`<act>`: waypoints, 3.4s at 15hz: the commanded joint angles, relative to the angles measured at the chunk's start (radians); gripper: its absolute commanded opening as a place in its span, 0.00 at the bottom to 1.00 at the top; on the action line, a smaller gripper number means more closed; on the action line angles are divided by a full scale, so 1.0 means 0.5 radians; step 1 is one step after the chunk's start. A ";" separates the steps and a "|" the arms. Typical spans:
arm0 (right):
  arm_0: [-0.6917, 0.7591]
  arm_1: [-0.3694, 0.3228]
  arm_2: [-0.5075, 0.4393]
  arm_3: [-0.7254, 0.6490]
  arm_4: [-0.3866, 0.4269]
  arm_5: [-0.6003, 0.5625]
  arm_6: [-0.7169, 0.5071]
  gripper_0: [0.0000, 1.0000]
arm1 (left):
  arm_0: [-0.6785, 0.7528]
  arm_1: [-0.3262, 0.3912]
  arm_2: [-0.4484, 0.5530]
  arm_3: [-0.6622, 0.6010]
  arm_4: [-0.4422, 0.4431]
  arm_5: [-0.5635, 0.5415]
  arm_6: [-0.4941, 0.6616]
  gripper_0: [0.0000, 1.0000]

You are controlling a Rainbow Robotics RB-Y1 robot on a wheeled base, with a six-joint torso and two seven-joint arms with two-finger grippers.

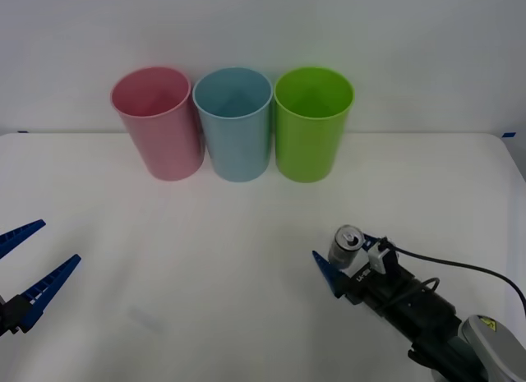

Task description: Grasp the object on the table and drop it into the matching bin: aluminum can to the light blue bin, PET bottle to the pink bin.

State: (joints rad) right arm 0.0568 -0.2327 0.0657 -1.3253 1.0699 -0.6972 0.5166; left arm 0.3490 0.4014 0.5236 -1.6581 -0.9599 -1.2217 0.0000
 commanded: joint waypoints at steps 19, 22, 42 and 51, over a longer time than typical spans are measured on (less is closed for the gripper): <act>0.089 -0.108 -0.015 -0.227 -0.204 -0.041 -0.067 0.00 | 0.000 0.000 0.000 0.000 0.000 0.000 0.000 1.00; 0.138 -0.167 -0.009 -0.384 -0.250 -0.038 -0.177 0.00 | 0.000 0.000 0.000 0.000 0.000 0.000 0.000 1.00; -0.377 -0.458 0.025 -1.009 0.032 0.204 -1.536 0.00 | 0.000 0.000 0.000 0.000 0.000 0.000 0.000 1.00; -1.074 -0.289 0.353 -0.506 0.238 0.575 -1.558 0.00 | 0.000 0.000 0.000 0.000 0.000 0.000 0.000 1.00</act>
State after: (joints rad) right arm -0.4459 -0.4005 0.2415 -1.6206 1.1721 -0.4094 -0.2618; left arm 0.3490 0.4014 0.5236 -1.6581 -0.9599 -1.2217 0.0000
